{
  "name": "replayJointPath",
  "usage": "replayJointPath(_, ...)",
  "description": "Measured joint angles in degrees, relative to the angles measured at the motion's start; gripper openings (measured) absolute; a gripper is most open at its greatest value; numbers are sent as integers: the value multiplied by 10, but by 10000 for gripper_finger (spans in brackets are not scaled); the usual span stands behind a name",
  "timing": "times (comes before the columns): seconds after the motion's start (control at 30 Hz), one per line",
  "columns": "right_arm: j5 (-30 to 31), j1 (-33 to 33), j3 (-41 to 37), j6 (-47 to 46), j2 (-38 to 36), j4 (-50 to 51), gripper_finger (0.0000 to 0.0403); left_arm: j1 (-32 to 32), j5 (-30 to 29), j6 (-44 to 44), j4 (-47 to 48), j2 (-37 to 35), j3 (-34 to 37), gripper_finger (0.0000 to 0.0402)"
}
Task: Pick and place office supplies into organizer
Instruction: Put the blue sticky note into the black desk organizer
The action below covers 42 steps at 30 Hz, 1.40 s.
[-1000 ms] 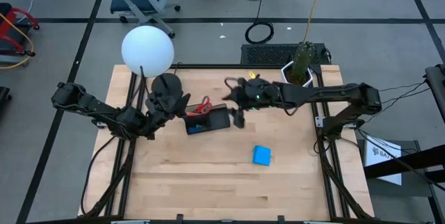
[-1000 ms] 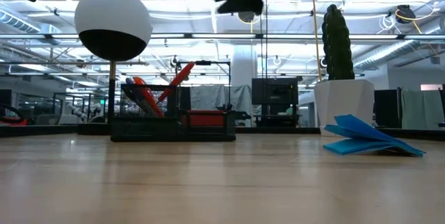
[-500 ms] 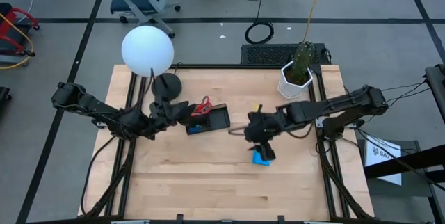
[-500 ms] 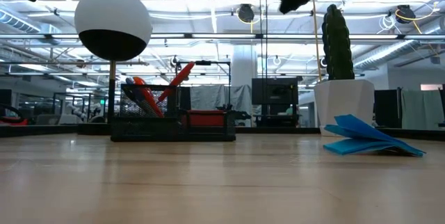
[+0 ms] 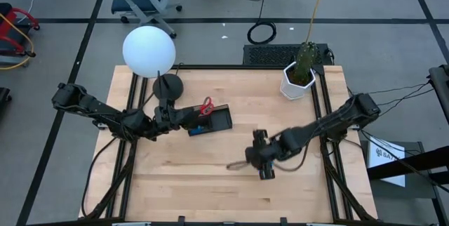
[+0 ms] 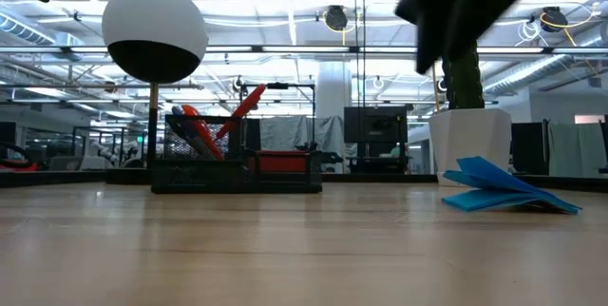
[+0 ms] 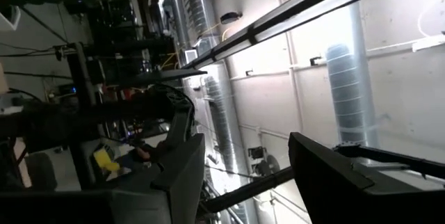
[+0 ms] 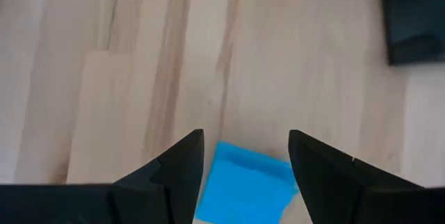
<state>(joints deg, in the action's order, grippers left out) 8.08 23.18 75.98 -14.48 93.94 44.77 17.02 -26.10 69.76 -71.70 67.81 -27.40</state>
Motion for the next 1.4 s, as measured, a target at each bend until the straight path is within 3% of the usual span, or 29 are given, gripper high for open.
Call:
replayJointPath(0.3, 85, 70, 0, -189, 53, 17, 201, 0, 8, 2, 15, 0, 0, 212)
replayJointPath(0.63, 87, 83, 0, -289, 114, 24, 200, -1, 11, 9, 17, 0, 0, 212)
replayJointPath(0.87, 131, 79, -6, -333, 117, 51, 190, -1, 11, 9, 17, 0, 0, 212)
replayJointPath(1.4, 67, 66, -118, -377, 114, -61, 168, 2, 17, 11, 17, 0, 0, 212)
